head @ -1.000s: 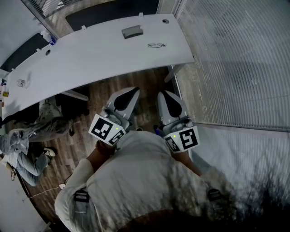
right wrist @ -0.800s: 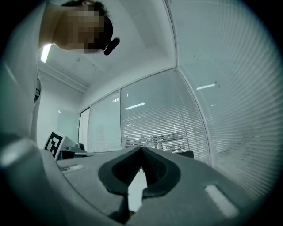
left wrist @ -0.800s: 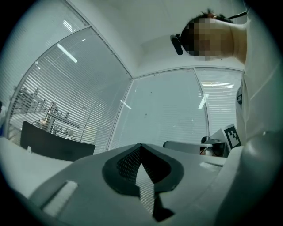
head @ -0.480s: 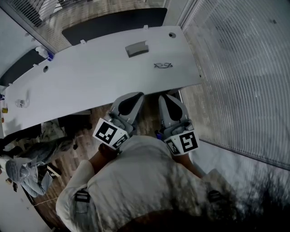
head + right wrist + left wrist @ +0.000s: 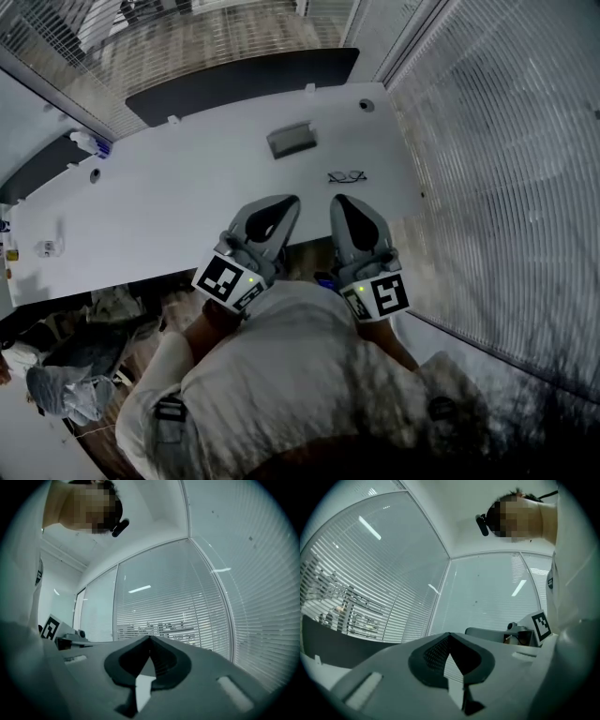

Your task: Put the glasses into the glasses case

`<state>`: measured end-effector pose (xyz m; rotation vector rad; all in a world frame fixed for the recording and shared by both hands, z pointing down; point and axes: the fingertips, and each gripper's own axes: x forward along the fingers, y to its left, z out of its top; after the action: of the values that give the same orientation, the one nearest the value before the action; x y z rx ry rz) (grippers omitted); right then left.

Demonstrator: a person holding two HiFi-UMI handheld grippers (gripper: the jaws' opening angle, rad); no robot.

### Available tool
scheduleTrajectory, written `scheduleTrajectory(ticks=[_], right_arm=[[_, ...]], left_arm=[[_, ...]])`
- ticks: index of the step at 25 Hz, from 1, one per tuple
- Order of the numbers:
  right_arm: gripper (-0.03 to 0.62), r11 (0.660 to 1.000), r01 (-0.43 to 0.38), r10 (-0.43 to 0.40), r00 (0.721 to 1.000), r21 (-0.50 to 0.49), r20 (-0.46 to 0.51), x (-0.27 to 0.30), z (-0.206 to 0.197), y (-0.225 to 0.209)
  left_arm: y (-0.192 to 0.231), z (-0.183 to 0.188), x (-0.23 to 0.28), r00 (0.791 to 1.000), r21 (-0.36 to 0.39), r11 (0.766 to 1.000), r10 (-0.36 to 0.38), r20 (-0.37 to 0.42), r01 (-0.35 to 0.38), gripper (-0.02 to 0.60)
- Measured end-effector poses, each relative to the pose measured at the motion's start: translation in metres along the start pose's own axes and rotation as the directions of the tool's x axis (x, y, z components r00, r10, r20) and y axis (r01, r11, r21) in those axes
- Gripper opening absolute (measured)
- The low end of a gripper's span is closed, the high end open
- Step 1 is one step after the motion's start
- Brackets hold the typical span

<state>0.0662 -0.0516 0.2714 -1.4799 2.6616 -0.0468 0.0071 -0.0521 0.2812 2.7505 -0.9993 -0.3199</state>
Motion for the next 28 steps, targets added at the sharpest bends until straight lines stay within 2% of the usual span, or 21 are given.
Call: scheduleTrajectory(ticks=[5, 10, 17, 24, 28], right_arm=[[0.002, 1.0, -0.005, 0.005, 1.0, -0.002, -0.019, 0.009, -0.002, -0.02], [0.002, 1.0, -0.02, 0.02, 0.999, 0.004, -0.03, 0.009, 0.001, -0.044], [0.002, 1.0, -0.019, 0.019, 0.999, 0.006, -0.049, 0.016, -0.007, -0.061], [0.002, 0.997, 0.016, -0.003, 0.987, 0.081, -0.161, 0.0, -0.048, -0.063], [0.002, 0.988, 0.059, -0.019, 0.965, 0.145, -0.26, -0.02, -0.084, -0.065]], left_arm=[[0.007, -0.006, 0.022, 1.0, -0.017, 1.0, 0.005, -0.007, -0.005, 0.0], [0.003, -0.004, 0.046, 0.999, -0.038, 0.999, 0.035, 0.02, -0.034, -0.002], [0.013, -0.006, 0.056, 0.999, -0.019, 0.999, 0.046, 0.004, -0.046, -0.002], [0.02, -0.046, 0.046, 0.994, -0.098, 0.992, 0.072, -0.085, -0.08, -0.002], [0.015, -0.086, 0.035, 0.983, -0.16, 0.982, 0.073, -0.168, -0.1, -0.001]])
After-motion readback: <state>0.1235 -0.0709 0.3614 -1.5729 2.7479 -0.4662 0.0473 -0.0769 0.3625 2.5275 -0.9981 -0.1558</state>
